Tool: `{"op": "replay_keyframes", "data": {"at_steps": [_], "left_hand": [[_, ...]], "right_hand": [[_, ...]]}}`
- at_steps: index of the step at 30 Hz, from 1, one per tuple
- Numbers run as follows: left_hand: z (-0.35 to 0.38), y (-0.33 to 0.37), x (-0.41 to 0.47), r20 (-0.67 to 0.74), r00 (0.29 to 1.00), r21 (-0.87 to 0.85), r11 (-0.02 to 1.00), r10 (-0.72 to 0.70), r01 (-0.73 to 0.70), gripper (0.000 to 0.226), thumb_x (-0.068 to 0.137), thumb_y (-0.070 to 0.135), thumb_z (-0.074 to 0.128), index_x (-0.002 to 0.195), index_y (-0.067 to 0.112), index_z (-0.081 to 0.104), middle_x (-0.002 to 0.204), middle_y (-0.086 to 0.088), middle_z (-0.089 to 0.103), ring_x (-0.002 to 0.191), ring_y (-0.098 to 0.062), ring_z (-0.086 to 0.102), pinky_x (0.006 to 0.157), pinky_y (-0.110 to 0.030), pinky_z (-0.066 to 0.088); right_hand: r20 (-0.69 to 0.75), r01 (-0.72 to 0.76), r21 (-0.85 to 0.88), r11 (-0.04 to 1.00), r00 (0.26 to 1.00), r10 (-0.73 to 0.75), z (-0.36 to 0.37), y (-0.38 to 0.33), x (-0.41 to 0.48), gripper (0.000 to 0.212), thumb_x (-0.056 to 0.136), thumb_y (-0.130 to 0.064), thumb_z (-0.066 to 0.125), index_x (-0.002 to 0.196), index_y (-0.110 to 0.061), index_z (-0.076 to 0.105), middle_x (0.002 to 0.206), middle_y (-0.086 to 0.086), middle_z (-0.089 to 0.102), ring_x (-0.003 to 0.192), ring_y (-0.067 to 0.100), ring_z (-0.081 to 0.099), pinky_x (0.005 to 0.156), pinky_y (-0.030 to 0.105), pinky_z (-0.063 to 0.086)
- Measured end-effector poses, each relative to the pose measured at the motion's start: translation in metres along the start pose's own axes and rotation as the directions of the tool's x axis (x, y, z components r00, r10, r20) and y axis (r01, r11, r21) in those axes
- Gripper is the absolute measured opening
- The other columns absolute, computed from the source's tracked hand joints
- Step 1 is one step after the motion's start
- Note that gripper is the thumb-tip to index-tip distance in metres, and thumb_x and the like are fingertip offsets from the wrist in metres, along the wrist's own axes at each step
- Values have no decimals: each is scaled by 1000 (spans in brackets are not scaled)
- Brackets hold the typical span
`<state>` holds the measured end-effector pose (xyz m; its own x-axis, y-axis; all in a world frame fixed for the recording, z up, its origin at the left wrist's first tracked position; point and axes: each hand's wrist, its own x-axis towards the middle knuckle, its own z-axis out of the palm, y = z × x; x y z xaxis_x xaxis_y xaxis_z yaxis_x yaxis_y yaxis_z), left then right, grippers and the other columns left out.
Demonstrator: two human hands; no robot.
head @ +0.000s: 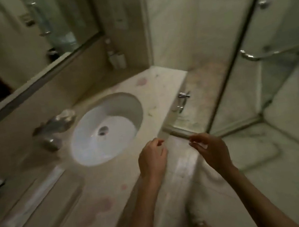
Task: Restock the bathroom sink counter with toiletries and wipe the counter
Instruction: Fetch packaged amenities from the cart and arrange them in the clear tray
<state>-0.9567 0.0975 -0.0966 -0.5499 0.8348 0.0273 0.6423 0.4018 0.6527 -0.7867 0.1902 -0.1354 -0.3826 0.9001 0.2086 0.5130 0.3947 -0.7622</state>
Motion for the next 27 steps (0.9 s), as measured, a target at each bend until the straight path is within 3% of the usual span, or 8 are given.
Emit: {"op": "replay_keyframes", "data": {"at_steps": [4,8,13,18,22,27], "left_hand": [[48,75,0,160,967,-6,979,200,-202,24,91,24,60,113,18,66,113,0,67,103,-21,62,84,-28,44],[107,152,-14,267,882,-81,921,388,-380,19,87,21,63,105,19,68,101,3,70,92,-16,65,78,-26,47],[192,268,-50,404,724,-166,823,559,-544,20,86,21,63,105,21,68,96,7,70,85,-12,64,77,-28,49],[281,380,-112,495,519,-260,689,696,-676,21,87,23,61,107,25,66,97,12,68,87,-7,61,75,-23,46],[339,447,-166,551,343,-326,574,761,-751,21,88,25,61,109,29,64,99,13,67,87,-5,60,72,-20,43],[390,512,-233,612,88,-395,401,786,-827,24,91,27,58,114,32,62,103,15,66,88,-4,59,72,-18,43]], "right_hand": [[-186,-218,5,976,959,216,-83,47,-28,15,80,-26,75,94,-31,74,90,-16,72,80,6,65,73,34,53],[-344,-342,28,939,879,330,-162,87,-63,16,82,-26,73,98,-30,73,92,-18,71,82,-2,63,74,27,53],[-518,-480,85,873,727,450,-259,144,-115,16,82,-25,73,97,-32,73,89,-20,69,82,-5,63,73,24,52],[-655,-577,105,810,572,493,-359,200,-168,17,83,-23,73,99,-27,73,93,-17,70,84,-3,63,73,24,55],[-736,-661,142,736,427,525,-428,234,-222,20,84,-23,72,104,-24,71,97,-14,69,86,-5,60,72,14,50],[-788,-742,262,617,205,581,-482,258,-293,24,85,-22,70,109,-21,69,100,-10,69,89,-2,58,72,12,45]]}}
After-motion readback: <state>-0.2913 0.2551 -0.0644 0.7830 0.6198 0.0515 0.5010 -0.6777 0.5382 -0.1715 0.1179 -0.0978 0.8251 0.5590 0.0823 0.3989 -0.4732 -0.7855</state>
